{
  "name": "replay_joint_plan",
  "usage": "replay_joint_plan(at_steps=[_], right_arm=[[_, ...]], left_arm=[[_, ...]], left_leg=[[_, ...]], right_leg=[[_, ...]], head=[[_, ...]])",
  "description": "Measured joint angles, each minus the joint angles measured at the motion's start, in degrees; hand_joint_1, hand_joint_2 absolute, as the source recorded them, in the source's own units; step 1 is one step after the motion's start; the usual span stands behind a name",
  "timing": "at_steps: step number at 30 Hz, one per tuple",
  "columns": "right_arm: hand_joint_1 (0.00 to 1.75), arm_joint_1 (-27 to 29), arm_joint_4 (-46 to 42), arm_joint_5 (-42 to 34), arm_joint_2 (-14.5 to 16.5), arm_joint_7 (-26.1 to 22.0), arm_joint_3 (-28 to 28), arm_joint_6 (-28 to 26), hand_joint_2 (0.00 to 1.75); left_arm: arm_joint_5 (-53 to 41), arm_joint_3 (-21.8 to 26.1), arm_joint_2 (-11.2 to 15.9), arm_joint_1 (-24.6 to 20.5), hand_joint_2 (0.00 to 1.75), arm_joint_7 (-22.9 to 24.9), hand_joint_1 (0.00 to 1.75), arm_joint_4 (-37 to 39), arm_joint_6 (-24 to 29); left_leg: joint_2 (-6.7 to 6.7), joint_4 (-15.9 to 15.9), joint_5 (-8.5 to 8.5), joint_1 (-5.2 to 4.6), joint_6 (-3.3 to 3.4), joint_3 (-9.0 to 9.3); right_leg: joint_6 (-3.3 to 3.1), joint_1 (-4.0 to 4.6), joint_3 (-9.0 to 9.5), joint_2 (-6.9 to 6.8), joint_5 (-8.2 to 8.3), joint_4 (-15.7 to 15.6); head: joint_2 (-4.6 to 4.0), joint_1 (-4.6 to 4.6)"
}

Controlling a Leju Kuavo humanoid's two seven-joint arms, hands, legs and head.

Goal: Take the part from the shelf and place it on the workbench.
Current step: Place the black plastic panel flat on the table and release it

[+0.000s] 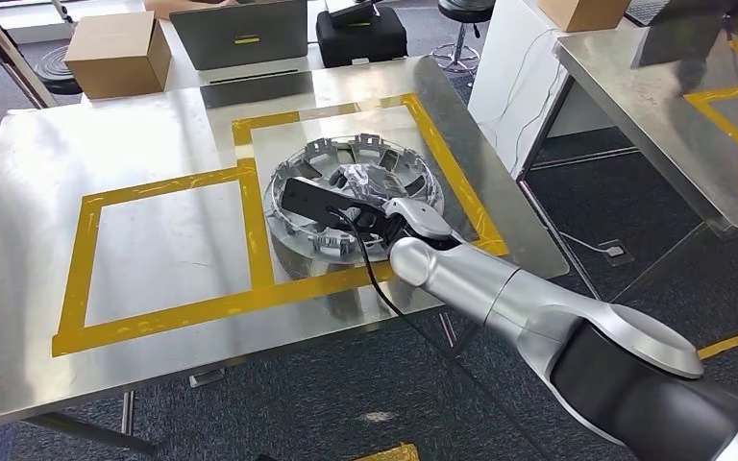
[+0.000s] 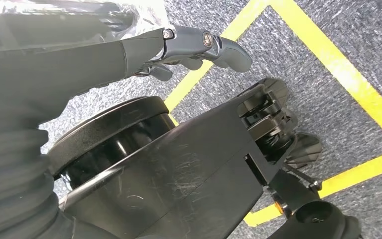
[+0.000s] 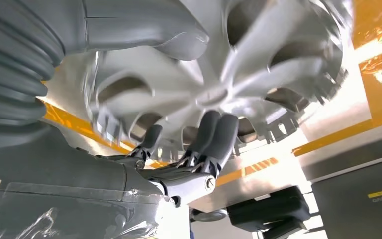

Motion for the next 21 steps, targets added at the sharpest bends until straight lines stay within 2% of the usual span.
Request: replay_joint_plan(at_steps=[3, 11, 15, 21], right_arm=[[0.00, -0.01, 0.00, 0.08, 0.25, -0.28, -0.01, 0.33, 0.00], [0.00, -0.01, 0.00, 0.08, 0.27, -0.38, -0.03, 0.81, 0.00], [0.00, 0.00, -0.53, -0.66, 0.15, -1.00, -0.39, -1.07, 0.00], [0.00, 0.01, -8.64, -10.14, -2.01, -3.91, -4.13, -6.84, 0.00]], left_arm=[[0.28, 0.44, -0.02, 0.00, 0.00, -0.03, 0.00, -0.02, -0.79], [-0.04, 1.72, -0.04, 0.00, 0.00, -0.54, 0.00, -0.02, -1.58], [-0.14, 1.98, -0.04, 0.12, 0.00, -0.43, 0.00, 0.00, -1.58], [0.26, 2.85, 0.06, 1.32, 0.00, -0.97, 0.00, 0.00, -1.19]], left_leg=[[0.00, 0.00, 0.00, 0.00, 0.00, 0.00], [0.00, 0.00, 0.00, 0.00, 0.00, 0.01], [0.00, 0.00, 0.00, 0.00, 0.00, 0.02], [0.01, 0.00, 0.00, -0.01, 0.00, 0.02]], right_leg=[[0.00, 0.00, 0.00, 0.00, 0.00, 0.00], [0.00, 0.00, 0.01, 0.00, 0.01, 0.00], [0.00, 0.00, 0.00, 0.01, 0.00, 0.00], [0.00, 0.00, -0.01, 0.02, 0.00, -0.01]], head=[[0.00, -0.01], [0.00, 0.00], [0.00, -0.01], [0.00, 0.01]])
